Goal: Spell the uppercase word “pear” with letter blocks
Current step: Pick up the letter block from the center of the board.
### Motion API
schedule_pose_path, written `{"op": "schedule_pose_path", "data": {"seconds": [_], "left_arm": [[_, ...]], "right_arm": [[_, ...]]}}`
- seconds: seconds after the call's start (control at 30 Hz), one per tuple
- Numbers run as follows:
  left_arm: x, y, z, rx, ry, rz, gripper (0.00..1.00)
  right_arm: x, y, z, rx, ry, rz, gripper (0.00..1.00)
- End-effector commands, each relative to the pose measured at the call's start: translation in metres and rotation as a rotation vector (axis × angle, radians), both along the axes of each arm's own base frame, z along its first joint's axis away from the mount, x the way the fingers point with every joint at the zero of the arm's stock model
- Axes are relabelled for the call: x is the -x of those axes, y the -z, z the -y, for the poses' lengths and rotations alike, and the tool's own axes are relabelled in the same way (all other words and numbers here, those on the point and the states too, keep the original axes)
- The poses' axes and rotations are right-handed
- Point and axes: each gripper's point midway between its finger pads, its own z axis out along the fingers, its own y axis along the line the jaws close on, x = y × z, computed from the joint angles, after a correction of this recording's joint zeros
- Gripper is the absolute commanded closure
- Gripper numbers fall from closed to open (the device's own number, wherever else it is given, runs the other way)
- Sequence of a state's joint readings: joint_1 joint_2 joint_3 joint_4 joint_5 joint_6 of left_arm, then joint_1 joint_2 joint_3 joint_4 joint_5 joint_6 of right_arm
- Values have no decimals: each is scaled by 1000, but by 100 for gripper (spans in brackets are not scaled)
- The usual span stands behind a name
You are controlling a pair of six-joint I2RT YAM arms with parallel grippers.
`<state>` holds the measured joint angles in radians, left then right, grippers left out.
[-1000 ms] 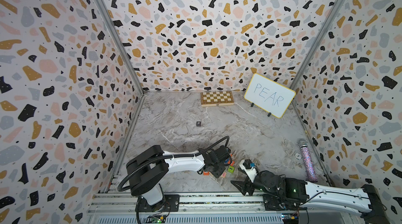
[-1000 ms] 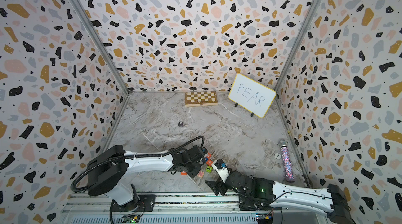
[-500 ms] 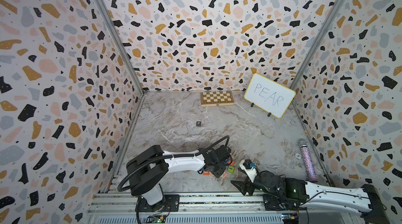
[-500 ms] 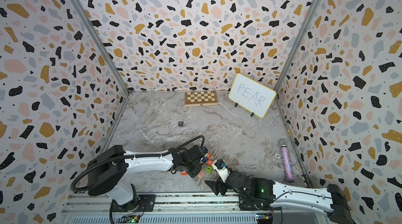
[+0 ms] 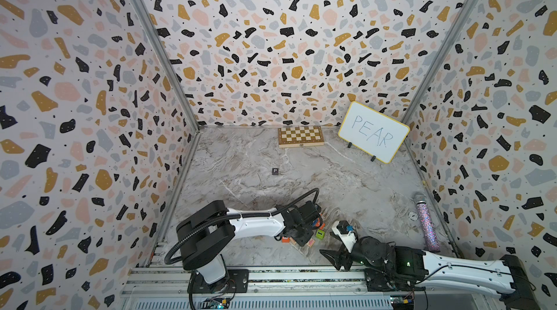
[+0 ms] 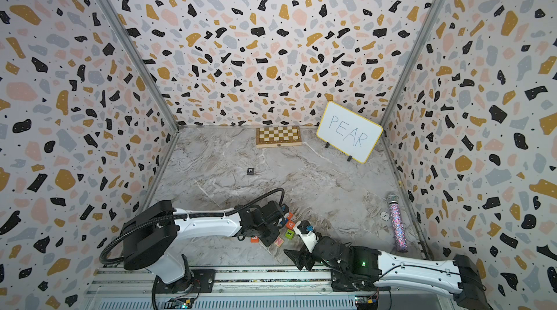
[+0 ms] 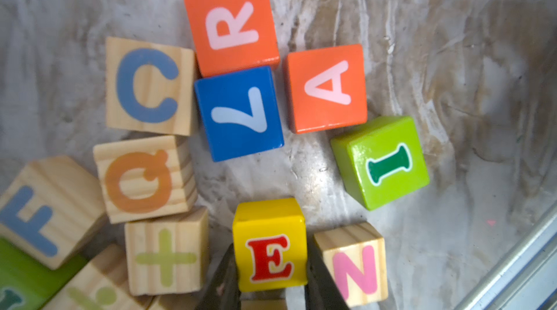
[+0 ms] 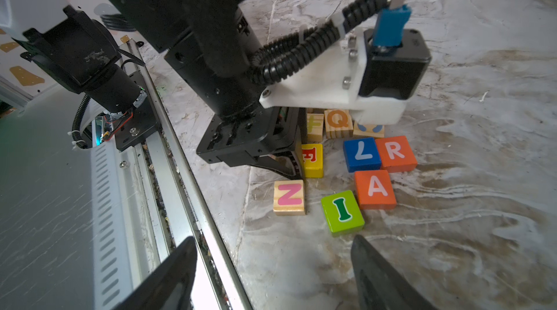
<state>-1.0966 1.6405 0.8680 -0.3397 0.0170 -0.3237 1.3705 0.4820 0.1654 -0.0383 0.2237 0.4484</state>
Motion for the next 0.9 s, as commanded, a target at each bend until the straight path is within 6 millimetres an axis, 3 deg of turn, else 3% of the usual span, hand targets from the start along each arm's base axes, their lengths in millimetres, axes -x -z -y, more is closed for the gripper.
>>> {"op": "schedule_pose_path", "data": {"seconds": [0.0,0.87], "left_arm": [[1,3,2,-16,11,-7,76],[-3,-18,-2,12,5,49,88]], "right_arm": [[-1,-1,2,-2,13,2,19],[-5,-1,4,2,39,3,18]]}}
